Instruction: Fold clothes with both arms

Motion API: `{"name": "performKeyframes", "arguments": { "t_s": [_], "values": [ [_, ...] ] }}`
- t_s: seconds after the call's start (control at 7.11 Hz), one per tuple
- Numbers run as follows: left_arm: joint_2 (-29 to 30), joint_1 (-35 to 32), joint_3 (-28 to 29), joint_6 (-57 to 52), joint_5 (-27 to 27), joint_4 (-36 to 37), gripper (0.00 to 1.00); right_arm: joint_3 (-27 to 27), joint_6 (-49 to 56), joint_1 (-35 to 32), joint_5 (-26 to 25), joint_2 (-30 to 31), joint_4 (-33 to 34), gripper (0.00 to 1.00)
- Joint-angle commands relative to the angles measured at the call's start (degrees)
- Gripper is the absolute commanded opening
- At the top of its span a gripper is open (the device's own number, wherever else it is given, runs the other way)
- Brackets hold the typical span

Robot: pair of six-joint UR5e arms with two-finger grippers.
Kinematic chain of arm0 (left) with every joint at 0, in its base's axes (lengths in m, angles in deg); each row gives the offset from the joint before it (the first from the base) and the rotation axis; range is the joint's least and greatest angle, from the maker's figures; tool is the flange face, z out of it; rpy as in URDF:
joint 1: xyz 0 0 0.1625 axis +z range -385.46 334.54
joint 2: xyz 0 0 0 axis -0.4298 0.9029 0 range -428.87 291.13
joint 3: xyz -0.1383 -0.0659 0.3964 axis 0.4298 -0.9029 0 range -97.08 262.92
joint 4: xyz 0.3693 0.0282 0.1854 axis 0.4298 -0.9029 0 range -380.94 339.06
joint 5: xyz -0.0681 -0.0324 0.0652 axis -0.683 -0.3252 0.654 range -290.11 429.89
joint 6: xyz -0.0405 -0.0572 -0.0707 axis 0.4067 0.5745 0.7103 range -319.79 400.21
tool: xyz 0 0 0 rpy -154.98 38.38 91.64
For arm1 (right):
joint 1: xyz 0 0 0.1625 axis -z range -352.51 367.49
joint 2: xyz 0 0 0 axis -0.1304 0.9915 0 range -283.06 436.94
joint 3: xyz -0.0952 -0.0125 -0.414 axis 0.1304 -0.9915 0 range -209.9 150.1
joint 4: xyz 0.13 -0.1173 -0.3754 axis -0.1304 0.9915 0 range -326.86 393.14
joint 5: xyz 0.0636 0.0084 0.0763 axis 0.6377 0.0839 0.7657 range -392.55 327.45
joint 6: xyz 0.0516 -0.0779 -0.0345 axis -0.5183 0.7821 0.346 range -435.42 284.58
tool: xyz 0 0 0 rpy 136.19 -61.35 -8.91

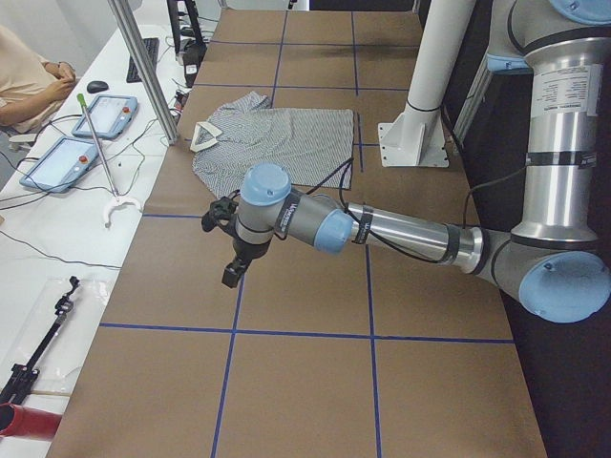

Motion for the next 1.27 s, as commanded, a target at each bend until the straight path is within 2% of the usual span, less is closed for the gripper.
{"name": "performKeyframes", "arguments": {
  "t_s": [0.0, 0.14, 0.28, 0.42, 0.7, 0.84, 0.99, 1.13],
  "values": [
    [2.8, 0.1, 1.2, 11.6, -0.4, -11.1, 1.0, -2.8, -0.3, 0.0, 5.9, -3.4, -2.5, 1.0],
    [3.0, 0.4, 3.1, 13.2, -0.4, -14.0, 1.0, -2.2, -1.5, 0.2, 6.1, -4.9, -2.4, 1.0],
    [3.3, 0.4, 5.2, 13.2, -0.4, -17.2, 1.0, -2.2, -13.7, 2.9, 6.0, -8.6, -2.6, 1.0],
    [3.3, 0.4, 5.5, 13.2, -0.4, -18.5, 1.0, -2.0, -27.2, 8.6, 2.9, -13.0, -2.8, 1.0],
    [3.3, 0.4, 5.6, 13.1, -0.4, -18.7, 1.0, -3.1, -44.2, 21.3, -11.0, -21.1, -2.6, 0.82],
    [3.3, 0.4, 5.5, 13.1, -0.4, -18.7, 1.0, -5.7, -49.8, 26.2, -17.4, -25.5, -2.5, 0.77],
    [3.3, 0.4, 5.5, 13.1, -0.4, -18.8, 1.0, -9.7, -53.3, 30.0, -21.6, -29.6, -2.6, 0.72],
    [3.3, 0.4, 5.5, 13.1, -0.4, -18.8, 1.0, -12.7, -54.9, 32.2, -23.2, -31.6, -4.6, 0.66]
  ]
}}
